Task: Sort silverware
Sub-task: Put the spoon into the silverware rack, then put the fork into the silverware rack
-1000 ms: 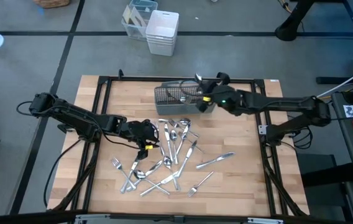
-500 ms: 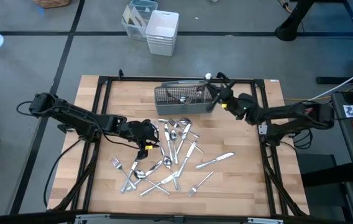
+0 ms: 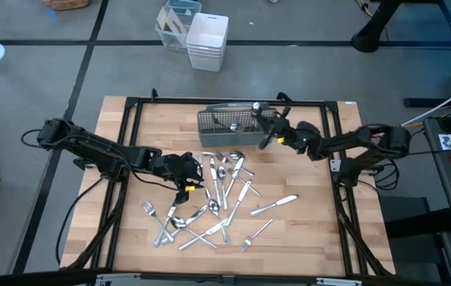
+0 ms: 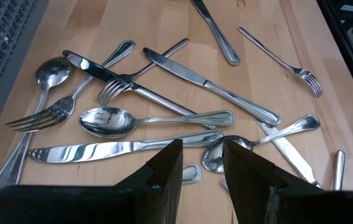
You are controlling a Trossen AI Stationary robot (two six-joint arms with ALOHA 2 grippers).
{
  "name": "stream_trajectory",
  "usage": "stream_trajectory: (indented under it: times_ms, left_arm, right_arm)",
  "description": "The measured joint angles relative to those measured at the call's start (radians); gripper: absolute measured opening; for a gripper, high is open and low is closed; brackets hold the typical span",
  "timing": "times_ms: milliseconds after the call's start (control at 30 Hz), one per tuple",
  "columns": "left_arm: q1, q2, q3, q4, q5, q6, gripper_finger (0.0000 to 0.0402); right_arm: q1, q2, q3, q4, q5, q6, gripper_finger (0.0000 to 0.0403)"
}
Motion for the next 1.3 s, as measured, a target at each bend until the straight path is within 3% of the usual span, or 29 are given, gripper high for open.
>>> stream_trajectory:
  times_ms: [400,700,900,1133,1300]
  left_arm:
    - [0.0,0.0,0.0,-0.006,0.0,0.0,0.0107]
    - [0.0,0.0,0.0,-0.007,0.0,-0.048,0.0107]
    - [0.0,0.0,0.0,-0.01,0.0,-0.065,0.0107]
    - [0.0,-0.011,0.0,-0.023,0.0,-0.16,0.0107]
    - [0.0,-0.065,0.001,-0.134,0.001,-0.319,0.0107]
  right_arm:
    - [0.0,0.066,0.003,-0.087,0.0,0.008,0.001]
    - [0.0,0.066,0.003,-0.155,0.0,0.011,0.008]
    - [0.0,0.066,0.003,-0.156,0.0,0.011,0.0095]
    - [0.001,0.053,0.003,-0.167,0.0,0.011,0.0096]
    - [0.002,-0.002,0.003,-0.191,-0.001,0.011,0.0097]
